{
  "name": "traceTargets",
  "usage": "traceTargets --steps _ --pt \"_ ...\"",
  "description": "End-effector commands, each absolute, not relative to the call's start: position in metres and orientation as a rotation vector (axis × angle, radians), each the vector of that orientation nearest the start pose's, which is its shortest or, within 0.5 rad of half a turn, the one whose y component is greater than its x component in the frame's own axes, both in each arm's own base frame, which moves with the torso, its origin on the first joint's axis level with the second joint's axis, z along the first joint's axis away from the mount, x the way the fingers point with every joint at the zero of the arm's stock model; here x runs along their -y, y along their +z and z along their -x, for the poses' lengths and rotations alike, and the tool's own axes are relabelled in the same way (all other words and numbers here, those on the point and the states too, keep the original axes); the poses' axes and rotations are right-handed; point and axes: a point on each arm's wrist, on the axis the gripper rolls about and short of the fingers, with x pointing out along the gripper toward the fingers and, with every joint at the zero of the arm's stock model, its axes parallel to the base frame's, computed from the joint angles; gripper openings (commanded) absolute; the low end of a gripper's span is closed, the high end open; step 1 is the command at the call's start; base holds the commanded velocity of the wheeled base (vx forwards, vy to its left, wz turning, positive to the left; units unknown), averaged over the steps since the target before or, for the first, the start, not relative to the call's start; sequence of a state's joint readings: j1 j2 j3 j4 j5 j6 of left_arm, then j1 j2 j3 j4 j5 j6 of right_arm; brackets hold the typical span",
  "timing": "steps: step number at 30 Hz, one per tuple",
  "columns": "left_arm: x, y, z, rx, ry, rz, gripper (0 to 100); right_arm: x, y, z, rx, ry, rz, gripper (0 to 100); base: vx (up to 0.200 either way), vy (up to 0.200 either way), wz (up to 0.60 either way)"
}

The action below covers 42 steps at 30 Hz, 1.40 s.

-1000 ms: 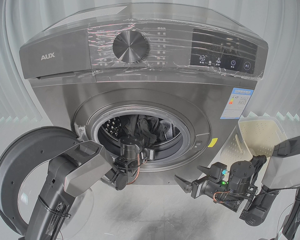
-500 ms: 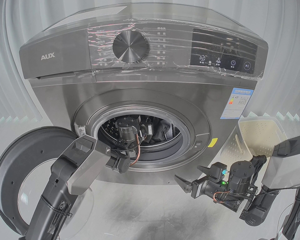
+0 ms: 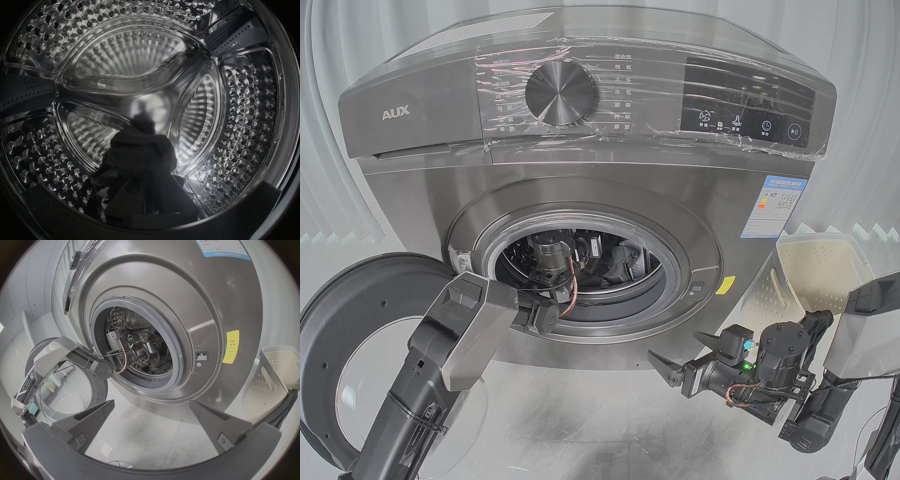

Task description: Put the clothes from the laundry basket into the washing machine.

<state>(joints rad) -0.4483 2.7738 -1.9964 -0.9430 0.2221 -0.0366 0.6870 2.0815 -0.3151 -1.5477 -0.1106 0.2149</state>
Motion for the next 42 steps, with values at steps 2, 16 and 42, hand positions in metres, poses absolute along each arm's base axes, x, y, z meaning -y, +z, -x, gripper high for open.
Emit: traceTargets --steps 2,16,42 --pt "0.237 0.053 -0.506 0.148 -0.226 0.089 0 -0.180 0.054 -0.223 -0.264 0.550 -0.122 100 0.000 0.000 0.00" --pt "0.239 0.053 -0.505 0.146 -0.231 0.089 100 -0.180 0.055 -0.223 -0.262 0.549 -0.128 100 0.000 0.000 0.00" --pt "0.238 0.035 -0.422 -0.207 -0.313 -0.058 100 -0.179 0.054 -0.224 -0.262 0.548 -0.128 100 0.000 0.000 0.00"
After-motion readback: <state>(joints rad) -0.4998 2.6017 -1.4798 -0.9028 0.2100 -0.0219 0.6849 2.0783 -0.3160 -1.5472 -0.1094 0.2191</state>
